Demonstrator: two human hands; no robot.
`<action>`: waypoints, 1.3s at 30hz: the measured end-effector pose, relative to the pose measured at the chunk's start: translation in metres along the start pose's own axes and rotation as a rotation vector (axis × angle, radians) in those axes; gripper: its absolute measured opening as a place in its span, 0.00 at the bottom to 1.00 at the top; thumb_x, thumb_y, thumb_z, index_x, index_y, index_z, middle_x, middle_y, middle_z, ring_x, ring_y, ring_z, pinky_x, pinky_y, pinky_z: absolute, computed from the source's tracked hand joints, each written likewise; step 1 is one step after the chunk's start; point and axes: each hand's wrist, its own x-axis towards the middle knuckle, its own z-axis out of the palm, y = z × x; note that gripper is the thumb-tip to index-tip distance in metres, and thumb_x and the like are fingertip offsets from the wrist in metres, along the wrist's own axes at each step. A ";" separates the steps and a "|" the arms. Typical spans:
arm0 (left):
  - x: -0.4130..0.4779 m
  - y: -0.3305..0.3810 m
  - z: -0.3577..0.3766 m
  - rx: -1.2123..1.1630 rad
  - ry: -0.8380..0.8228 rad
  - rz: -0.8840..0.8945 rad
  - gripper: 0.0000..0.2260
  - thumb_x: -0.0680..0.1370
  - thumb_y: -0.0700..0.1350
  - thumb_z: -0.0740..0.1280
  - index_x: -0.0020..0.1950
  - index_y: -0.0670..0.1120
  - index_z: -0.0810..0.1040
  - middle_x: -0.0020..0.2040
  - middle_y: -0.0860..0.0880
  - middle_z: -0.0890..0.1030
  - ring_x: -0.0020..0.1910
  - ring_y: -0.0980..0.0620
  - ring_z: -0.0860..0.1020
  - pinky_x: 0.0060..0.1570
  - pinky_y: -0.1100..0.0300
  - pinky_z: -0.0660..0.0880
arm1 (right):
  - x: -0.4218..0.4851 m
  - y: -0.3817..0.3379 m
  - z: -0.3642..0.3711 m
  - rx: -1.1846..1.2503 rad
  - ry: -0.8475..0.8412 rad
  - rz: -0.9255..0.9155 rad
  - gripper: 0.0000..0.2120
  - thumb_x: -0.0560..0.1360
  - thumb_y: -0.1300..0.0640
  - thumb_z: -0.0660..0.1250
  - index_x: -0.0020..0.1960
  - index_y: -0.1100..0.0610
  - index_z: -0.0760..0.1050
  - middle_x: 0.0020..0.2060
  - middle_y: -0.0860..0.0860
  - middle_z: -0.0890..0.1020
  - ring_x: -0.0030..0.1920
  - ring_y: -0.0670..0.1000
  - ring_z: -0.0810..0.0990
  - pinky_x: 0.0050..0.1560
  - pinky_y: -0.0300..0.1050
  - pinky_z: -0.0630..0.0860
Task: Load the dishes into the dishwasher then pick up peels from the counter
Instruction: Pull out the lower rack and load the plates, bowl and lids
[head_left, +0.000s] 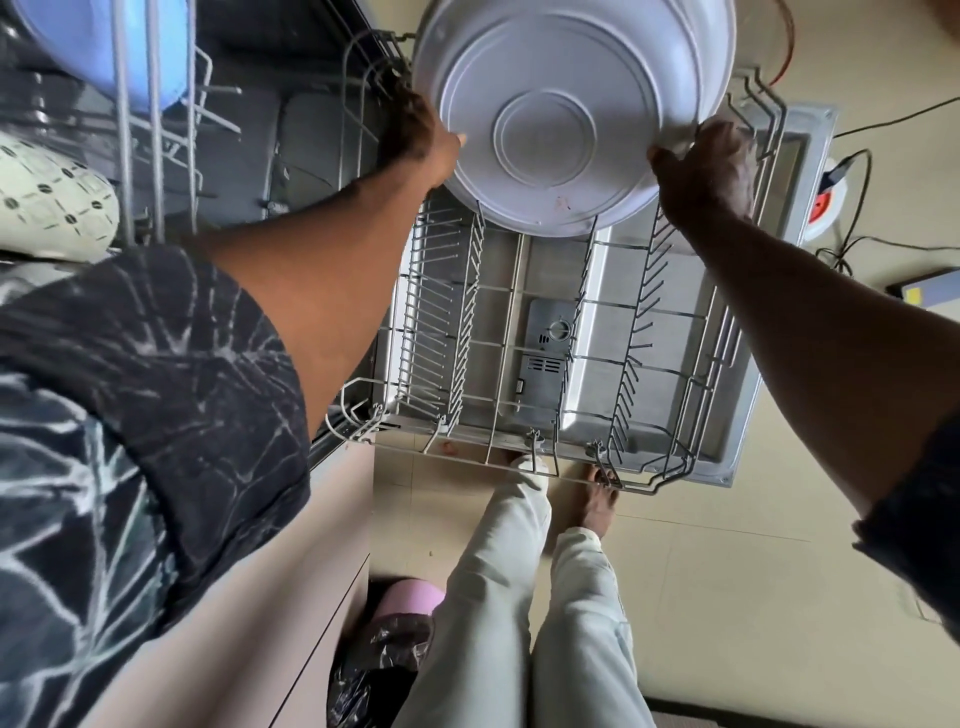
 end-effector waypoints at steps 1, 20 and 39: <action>-0.003 0.000 -0.001 0.012 -0.015 -0.004 0.38 0.81 0.54 0.68 0.81 0.39 0.52 0.77 0.42 0.68 0.70 0.44 0.74 0.61 0.59 0.73 | 0.000 0.002 -0.003 0.011 -0.013 0.004 0.27 0.78 0.46 0.67 0.69 0.63 0.71 0.67 0.59 0.75 0.68 0.58 0.72 0.66 0.47 0.69; -0.259 -0.042 -0.106 0.074 0.082 0.385 0.24 0.81 0.54 0.67 0.67 0.37 0.73 0.62 0.36 0.77 0.62 0.38 0.74 0.61 0.48 0.72 | -0.215 -0.037 -0.119 -0.288 -0.131 -0.489 0.26 0.79 0.48 0.65 0.74 0.58 0.69 0.77 0.57 0.66 0.77 0.61 0.60 0.75 0.59 0.60; -0.590 -0.107 -0.169 0.024 0.533 -0.049 0.30 0.81 0.61 0.58 0.77 0.44 0.67 0.78 0.42 0.67 0.79 0.42 0.61 0.75 0.46 0.60 | -0.448 -0.079 -0.239 -0.377 -0.189 -1.115 0.30 0.82 0.42 0.58 0.79 0.56 0.62 0.81 0.55 0.57 0.81 0.58 0.49 0.80 0.61 0.47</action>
